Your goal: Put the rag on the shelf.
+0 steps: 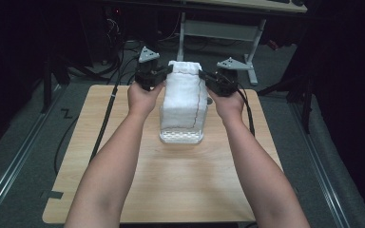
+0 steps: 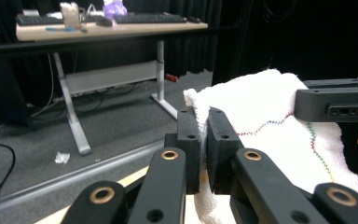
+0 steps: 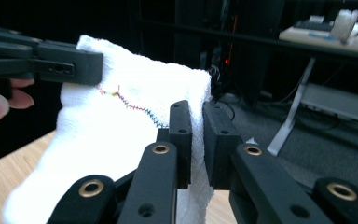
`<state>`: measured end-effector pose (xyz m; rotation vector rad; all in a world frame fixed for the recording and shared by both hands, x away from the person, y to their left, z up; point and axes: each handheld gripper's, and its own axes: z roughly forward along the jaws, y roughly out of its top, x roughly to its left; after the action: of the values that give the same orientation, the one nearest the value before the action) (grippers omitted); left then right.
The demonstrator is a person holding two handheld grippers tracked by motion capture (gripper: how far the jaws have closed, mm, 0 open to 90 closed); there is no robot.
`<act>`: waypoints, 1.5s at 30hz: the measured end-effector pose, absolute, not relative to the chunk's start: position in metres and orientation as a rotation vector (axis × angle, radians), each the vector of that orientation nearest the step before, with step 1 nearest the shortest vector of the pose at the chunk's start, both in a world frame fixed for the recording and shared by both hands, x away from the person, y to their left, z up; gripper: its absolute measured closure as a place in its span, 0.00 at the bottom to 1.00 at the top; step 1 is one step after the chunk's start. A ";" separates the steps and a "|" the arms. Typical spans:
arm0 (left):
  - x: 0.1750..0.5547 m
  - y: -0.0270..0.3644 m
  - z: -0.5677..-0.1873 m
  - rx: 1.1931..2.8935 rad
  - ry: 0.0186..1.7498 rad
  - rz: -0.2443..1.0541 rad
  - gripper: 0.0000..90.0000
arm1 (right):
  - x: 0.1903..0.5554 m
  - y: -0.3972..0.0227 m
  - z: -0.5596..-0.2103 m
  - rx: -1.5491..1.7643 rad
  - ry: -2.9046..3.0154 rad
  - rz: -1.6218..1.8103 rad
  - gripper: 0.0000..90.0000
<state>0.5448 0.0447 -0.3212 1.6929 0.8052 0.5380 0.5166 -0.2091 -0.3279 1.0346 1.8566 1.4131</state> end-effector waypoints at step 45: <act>0.548 0.076 -0.379 1.739 0.966 0.410 0.65 | 0.534 -0.225 -0.373 1.197 1.986 1.317 0.77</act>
<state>0.5477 0.0757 -0.3789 1.7394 0.9663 0.4105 0.5339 -0.2249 -0.3733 1.1972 1.9856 1.3172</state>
